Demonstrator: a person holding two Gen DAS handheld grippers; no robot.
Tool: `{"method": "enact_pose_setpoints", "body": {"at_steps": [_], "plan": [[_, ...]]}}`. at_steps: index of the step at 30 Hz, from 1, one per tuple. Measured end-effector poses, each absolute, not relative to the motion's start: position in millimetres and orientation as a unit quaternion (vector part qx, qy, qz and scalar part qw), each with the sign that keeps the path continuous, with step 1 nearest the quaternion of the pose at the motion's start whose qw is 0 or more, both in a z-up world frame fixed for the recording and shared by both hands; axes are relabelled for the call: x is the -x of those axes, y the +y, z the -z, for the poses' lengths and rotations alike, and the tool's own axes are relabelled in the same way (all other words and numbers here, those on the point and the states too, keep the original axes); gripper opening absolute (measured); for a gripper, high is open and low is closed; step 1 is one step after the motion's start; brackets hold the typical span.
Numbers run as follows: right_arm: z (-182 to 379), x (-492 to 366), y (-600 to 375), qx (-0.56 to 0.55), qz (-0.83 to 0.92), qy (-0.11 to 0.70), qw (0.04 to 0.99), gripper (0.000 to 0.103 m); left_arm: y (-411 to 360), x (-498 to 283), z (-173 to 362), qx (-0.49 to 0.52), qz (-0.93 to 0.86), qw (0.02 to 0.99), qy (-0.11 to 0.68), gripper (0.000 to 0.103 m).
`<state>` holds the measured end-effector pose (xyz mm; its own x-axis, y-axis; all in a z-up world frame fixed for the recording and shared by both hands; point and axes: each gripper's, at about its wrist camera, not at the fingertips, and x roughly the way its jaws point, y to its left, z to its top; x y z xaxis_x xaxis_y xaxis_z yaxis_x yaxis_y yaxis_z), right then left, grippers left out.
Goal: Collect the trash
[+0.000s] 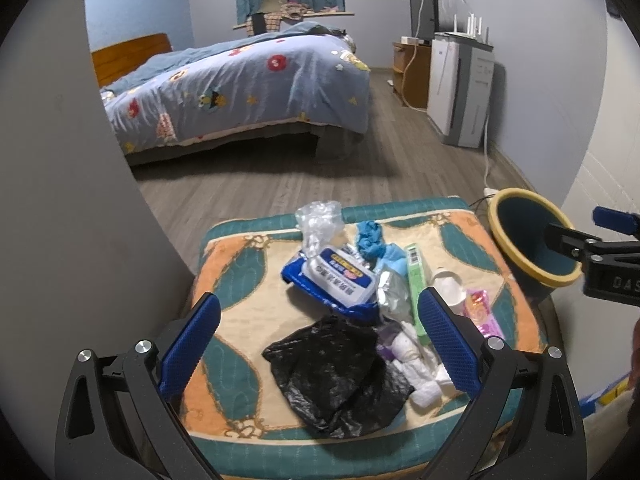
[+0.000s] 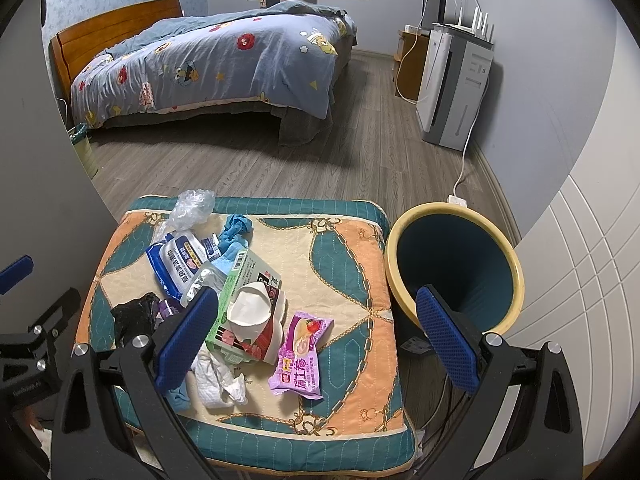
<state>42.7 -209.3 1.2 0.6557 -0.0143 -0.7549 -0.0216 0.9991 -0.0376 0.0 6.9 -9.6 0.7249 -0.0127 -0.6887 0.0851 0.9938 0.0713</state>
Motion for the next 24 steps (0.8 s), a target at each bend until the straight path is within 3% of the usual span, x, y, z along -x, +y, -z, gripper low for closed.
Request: {"method": "enact_pose_setpoints", "body": {"at_steps": [7,17,24], "plan": [[9,-48,-214,0.000,-0.001,0.429,0.903,0.097,14,-10,16,-0.065,0.007,0.920,0.387,0.098],[49,-84,-204,-0.007,-0.025,0.480,0.877,0.097,21,-29,65,-0.049,0.029,0.880,0.472,0.098],[86,-102,-189,0.001,-0.050,0.526,0.849,0.097,-3,-35,102,-0.103,0.057,0.858,0.500,0.097]]}}
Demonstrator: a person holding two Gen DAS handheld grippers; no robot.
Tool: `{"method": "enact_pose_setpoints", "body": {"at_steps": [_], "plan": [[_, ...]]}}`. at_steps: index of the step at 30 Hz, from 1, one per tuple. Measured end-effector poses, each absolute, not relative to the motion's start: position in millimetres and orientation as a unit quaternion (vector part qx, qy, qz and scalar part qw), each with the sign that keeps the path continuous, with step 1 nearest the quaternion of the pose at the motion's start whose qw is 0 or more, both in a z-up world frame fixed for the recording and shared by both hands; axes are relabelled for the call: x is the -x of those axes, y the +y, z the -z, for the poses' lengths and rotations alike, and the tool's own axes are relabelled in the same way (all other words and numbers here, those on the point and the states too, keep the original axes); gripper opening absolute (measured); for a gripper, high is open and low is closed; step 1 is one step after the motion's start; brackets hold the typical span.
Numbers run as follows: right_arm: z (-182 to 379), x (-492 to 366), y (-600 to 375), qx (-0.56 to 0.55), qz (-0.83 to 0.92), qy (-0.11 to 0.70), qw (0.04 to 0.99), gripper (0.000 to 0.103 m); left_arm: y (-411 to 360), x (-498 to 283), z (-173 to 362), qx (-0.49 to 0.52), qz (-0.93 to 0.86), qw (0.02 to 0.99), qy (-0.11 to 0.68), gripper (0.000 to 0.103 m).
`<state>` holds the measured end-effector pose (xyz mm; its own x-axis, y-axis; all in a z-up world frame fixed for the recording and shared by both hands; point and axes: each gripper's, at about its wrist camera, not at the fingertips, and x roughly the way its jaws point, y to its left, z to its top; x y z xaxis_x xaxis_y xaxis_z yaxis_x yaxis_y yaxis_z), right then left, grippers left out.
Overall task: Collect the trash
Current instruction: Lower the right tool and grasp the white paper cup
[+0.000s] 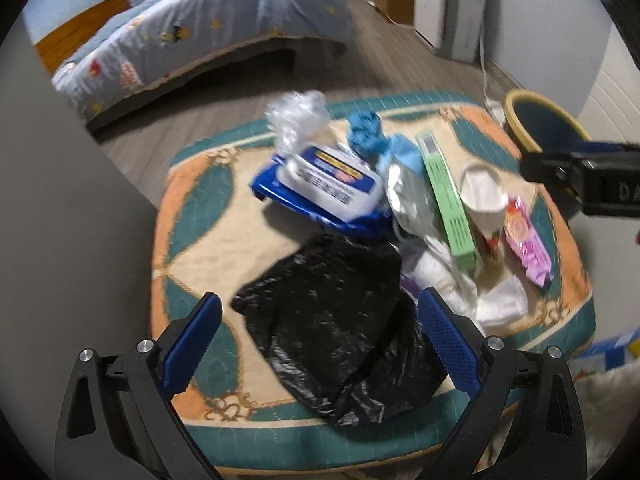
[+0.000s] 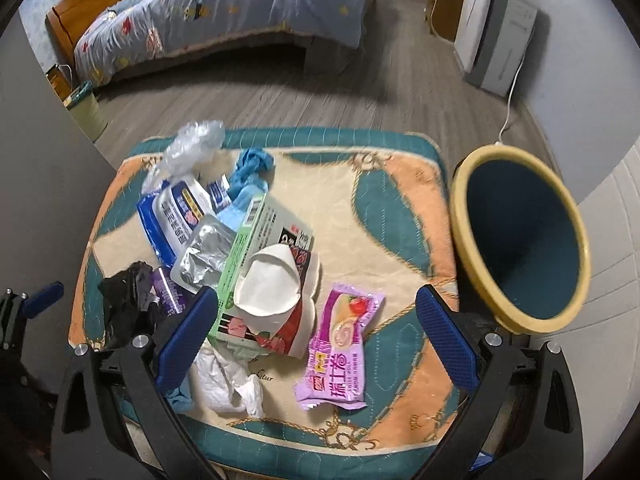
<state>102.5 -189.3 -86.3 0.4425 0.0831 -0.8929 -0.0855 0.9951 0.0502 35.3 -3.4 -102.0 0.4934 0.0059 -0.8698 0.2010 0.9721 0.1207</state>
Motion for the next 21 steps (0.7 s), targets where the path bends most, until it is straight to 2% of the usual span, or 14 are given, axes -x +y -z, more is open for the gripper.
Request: {"method": "enact_pose_setpoints", "body": {"at_steps": [4,6,7,9,11,13,14,16,18,21], "plan": [[106,-110,-186,-0.021,-0.070,0.548,0.833,0.082,-12,-42,114,-0.117,0.066,0.852,0.505,0.095],[115,-113,-183,-0.028,-0.081,0.560,0.824,0.078,-11,-47,117,-0.107,0.068,0.853,0.506,0.094],[120,-115,-181,-0.034,-0.091,0.566,0.818,0.076,-11,-49,118,-0.101,0.070,0.853,0.507,0.089],[125,-116,-177,-0.038,-0.101,0.574,0.812,0.075,-11,-52,122,-0.092,0.076,0.849,0.514,0.072],[131,-119,-173,-0.033,-0.106,0.582,0.806,0.069,-13,-56,127,-0.101,0.075,0.844,0.522,0.067],[137,-121,-173,-0.040,-0.111,0.590,0.799,0.052,-17,-57,129,-0.113,0.078,0.841,0.523,0.054],[138,-122,-174,-0.047,-0.115,0.593,0.796,0.048,-19,-57,130,-0.115,0.081,0.841,0.523,0.046],[136,-121,-174,-0.050,-0.119,0.592,0.796,0.048,-23,-56,129,-0.123,0.087,0.842,0.517,0.042],[132,-122,-175,-0.043,-0.116,0.586,0.801,0.048,-25,-54,126,-0.135,0.086,0.846,0.508,0.027],[123,-122,-179,-0.044,-0.108,0.579,0.807,0.048,-26,-53,117,-0.139,0.081,0.855,0.494,0.017]]}}
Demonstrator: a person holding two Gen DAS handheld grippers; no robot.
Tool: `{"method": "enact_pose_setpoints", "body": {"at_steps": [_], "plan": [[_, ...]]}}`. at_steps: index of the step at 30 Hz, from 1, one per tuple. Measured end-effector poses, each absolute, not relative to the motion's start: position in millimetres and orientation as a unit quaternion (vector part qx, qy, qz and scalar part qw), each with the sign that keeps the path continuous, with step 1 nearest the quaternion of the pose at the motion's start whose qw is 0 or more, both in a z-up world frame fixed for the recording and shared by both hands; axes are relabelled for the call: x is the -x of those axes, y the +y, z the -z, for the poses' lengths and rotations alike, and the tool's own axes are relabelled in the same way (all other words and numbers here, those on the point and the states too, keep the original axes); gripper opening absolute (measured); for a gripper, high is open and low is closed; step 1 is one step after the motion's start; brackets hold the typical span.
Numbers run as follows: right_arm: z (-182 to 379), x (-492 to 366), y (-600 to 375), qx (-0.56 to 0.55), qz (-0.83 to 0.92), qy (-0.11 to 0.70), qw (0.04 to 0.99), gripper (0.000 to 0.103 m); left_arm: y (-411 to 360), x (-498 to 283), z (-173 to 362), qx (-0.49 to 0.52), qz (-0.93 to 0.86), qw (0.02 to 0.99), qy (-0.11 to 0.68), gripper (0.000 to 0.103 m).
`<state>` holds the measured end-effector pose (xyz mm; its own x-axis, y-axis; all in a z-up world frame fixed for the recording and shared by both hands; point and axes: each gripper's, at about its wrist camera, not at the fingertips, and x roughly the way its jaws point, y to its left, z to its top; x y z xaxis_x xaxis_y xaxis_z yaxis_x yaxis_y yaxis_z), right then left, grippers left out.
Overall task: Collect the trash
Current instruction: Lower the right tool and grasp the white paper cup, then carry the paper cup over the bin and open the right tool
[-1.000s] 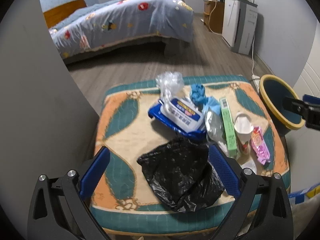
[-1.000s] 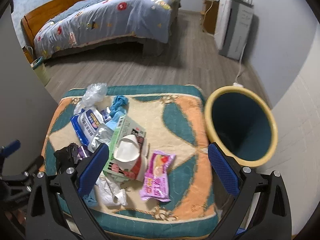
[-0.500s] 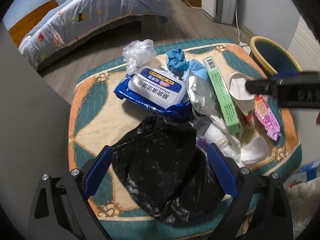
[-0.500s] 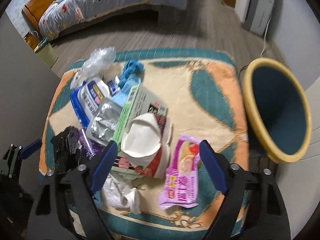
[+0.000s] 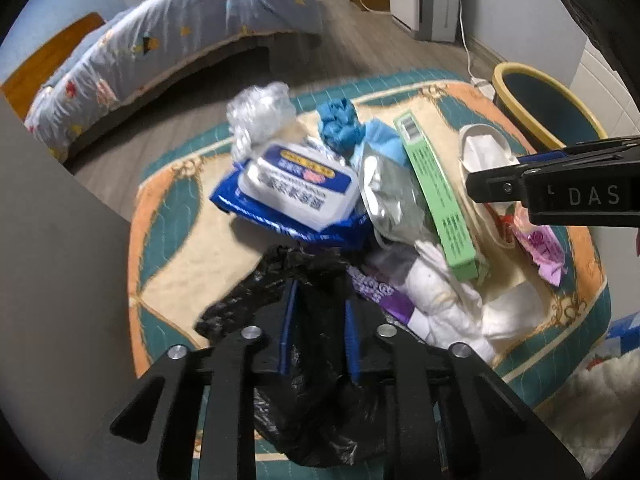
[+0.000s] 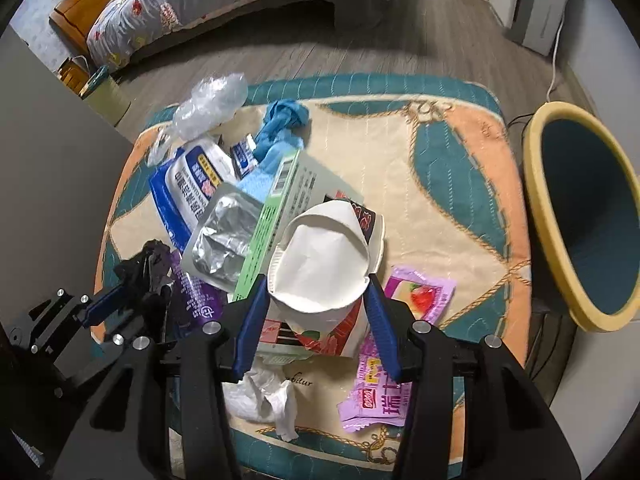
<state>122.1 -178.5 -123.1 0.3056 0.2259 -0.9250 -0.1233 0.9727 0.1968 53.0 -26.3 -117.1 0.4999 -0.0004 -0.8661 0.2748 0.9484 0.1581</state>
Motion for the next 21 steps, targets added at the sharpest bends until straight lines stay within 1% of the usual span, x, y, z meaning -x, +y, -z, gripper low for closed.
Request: {"method": "enact_pose_setpoints", "body": {"at_steps": [2,5,13,21], "plan": [[116,-122,-181,-0.049,-0.109,0.574,0.810,0.048,-25,-53,112,-0.136,0.078,0.860,0.485,0.012],[103,-121,-185,-0.047,-0.107,0.561,0.820,0.048,-24,-53,102,-0.138,0.073,0.870,0.467,0.010],[63,-119,-195,-0.068,-0.112,0.527,0.840,0.048,-27,-51,66,-0.130,0.078,0.898,0.413,0.009],[-12,-113,-246,-0.105,-0.113,0.465,0.872,0.048,-44,-51,-1,-0.084,0.127,0.930,0.333,0.009]]}}
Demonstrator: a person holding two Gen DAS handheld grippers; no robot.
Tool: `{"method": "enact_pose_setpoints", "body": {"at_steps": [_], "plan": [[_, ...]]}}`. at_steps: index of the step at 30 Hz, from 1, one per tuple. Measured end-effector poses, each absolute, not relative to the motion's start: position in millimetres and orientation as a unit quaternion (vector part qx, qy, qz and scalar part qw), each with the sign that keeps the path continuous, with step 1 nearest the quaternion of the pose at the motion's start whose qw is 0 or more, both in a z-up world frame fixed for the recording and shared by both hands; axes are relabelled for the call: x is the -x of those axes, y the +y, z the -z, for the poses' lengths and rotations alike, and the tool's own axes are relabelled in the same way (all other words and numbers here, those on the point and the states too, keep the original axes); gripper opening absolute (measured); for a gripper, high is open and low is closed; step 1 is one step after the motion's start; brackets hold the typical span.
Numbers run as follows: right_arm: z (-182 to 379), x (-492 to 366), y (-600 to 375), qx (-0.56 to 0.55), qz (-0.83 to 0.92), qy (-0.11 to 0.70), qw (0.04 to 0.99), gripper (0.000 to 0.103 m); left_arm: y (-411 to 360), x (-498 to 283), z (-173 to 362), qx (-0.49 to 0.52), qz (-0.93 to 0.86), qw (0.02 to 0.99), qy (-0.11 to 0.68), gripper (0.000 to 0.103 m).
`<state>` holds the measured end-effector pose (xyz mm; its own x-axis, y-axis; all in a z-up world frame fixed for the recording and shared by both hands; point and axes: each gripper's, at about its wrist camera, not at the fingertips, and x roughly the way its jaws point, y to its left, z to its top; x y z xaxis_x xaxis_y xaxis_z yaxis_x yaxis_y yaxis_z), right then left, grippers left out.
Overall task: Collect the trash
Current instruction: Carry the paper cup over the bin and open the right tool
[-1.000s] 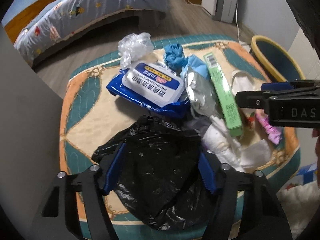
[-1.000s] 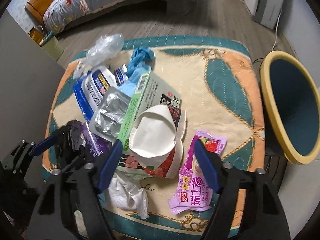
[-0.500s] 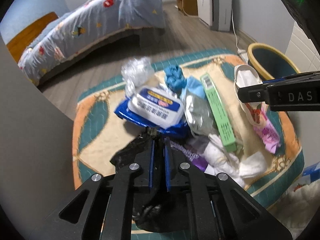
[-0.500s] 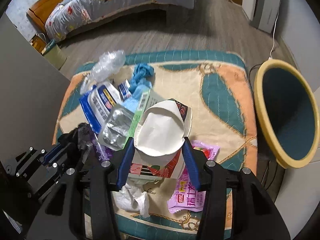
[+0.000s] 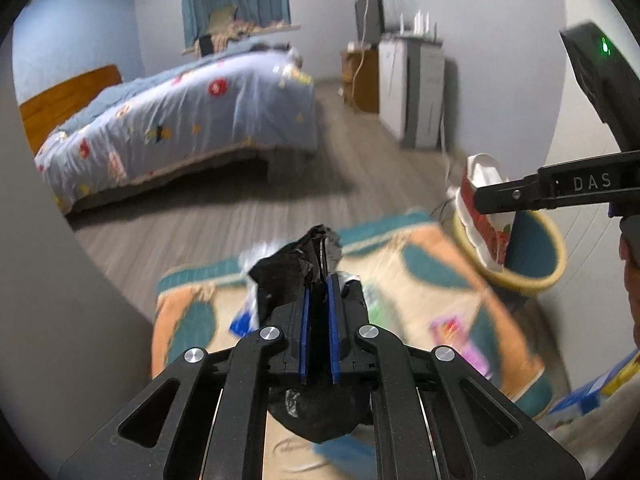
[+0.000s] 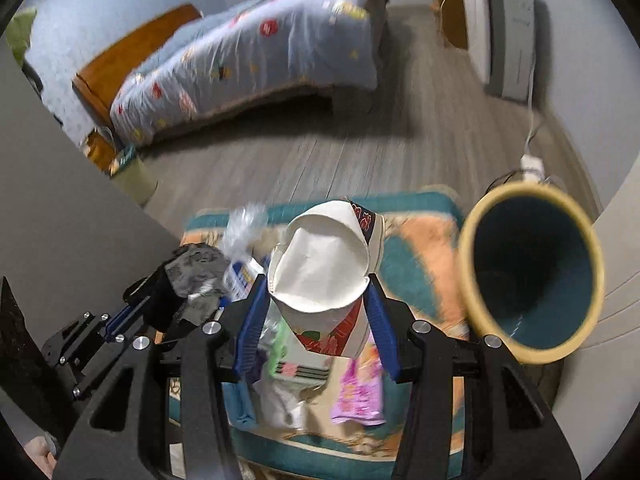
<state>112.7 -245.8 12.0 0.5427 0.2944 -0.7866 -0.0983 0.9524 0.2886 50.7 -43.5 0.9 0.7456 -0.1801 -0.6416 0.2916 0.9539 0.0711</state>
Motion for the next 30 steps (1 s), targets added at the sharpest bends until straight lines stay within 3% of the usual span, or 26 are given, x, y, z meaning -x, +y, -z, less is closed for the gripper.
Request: {"method": "enact_pose_setpoints", "body": {"at_steps": [5,11,21,28,30], "plan": [[-37,-114,-309,-0.102,-0.075,0.430,0.894,0.048,-70,-55,-20,-0.071,0.175,0.931,0.311,0.009],[-1,-141,-389,-0.135,-0.014,0.450,0.883,0.048,-133,-71,-21,-0.081,0.247,0.914,0.311,0.009],[75,-155,-471,-0.201,0.043,0.508,0.837,0.048,-255,-136,32,-0.070,0.356,0.853,0.375,0.009],[96,-149,-504,-0.247,0.072,0.511,0.820,0.049,-288,-162,64,-0.059,0.373,0.839,0.392,0.009],[96,-147,-503,-0.257,0.074,0.509,0.818,0.054,-288,-167,69,-0.054,0.372,0.839,0.394,0.017]]}}
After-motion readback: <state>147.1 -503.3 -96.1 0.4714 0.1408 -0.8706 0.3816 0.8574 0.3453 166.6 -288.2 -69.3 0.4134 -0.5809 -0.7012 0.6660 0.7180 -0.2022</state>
